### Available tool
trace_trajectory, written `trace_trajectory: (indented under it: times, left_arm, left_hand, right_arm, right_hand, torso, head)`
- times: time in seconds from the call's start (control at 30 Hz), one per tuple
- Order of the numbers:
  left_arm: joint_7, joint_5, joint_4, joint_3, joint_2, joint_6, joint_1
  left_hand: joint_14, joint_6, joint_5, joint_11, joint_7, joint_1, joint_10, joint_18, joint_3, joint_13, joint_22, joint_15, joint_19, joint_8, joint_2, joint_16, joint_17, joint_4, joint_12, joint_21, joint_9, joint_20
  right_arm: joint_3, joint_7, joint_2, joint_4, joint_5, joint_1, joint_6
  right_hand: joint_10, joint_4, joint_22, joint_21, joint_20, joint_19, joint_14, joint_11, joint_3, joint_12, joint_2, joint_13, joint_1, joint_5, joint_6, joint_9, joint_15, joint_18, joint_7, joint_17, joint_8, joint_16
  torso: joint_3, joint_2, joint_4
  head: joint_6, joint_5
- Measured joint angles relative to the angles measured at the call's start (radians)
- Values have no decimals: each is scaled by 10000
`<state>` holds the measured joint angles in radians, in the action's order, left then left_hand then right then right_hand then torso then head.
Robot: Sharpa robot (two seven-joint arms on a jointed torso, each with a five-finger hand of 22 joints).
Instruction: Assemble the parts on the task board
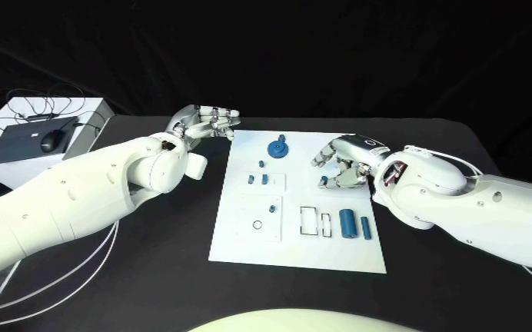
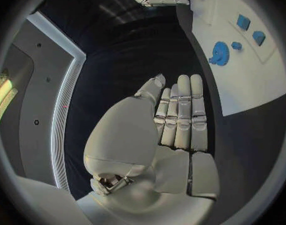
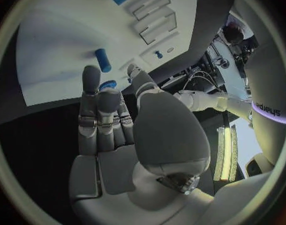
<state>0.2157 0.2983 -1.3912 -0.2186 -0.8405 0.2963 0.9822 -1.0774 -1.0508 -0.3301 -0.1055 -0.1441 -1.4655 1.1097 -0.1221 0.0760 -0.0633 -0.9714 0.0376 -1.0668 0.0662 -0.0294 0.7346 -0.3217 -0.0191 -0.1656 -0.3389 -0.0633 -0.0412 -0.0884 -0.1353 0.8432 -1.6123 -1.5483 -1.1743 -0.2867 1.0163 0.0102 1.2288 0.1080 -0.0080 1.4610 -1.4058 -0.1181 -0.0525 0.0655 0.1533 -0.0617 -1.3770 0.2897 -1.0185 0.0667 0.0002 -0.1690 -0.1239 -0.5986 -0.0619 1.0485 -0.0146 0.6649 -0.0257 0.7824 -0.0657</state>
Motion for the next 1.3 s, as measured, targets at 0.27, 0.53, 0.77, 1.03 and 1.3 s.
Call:
trace_trajectory:
  times: [0.27,0.53,0.77,1.03,1.3]
  left_arm:
    - [1,0,0,0,-25,-6,0]
    - [1,0,-5,0,-29,-7,-1]
    - [1,0,-9,1,-67,-7,-1]
    - [1,-1,-14,1,-81,-7,-1]
    - [-1,-1,-14,1,-94,-7,-1]
  left_hand:
    - [0,0,0,0,0,0,0,0,0,0,0,0,0,0,0,0,-1,0,0,0,0,0]
    - [0,0,0,0,0,0,0,0,0,0,-1,0,0,0,0,0,-1,-1,0,0,0,0]
    - [0,0,0,0,0,0,0,0,0,0,-1,0,0,0,0,0,-1,-1,0,0,0,0]
    - [0,1,0,0,0,0,0,-1,0,0,9,0,0,0,0,0,-1,-1,0,0,0,1]
    - [0,0,0,0,0,0,0,-1,0,0,8,0,0,0,0,0,-2,-1,0,-1,0,1]
  right_arm:
    - [-26,-159,-48,271,-474,-7,578]
    - [-54,-310,-242,467,-820,85,778]
    - [-62,-384,-423,600,-1012,216,721]
    - [-62,-427,-479,648,-1129,267,702]
    - [-57,-467,-482,610,-1204,281,700]
  right_hand:
    - [-132,127,26,-55,16,15,0,-24,-35,0,-43,10,-170,0,-43,0,-1,0,101,-26,0,-77]
    - [505,-480,195,-96,16,14,0,115,-895,0,-511,10,-70,-443,-196,-5,-2,3,-31,-88,0,-77]
    - [1026,-928,457,-96,-22,53,-21,202,-2120,0,-660,21,169,-594,-436,-10,-26,27,-78,-127,0,0]
    - [1523,-1082,655,-93,-98,51,-74,345,-2713,-2,-750,33,383,-643,-826,-9,-79,65,-79,-147,0,40]
    - [1805,-1180,791,-54,-153,35,-39,412,-2859,-57,-812,38,445,-710,-989,-8,-116,84,-58,-185,1,39]
  torso:
    - [12,6,-5]
    - [18,8,-11]
    - [12,12,-22]
    - [15,6,-6]
    - [16,-2,-6]
  head:
    - [34,26]
    - [36,40]
    - [52,18]
    - [112,-7]
    - [119,-27]
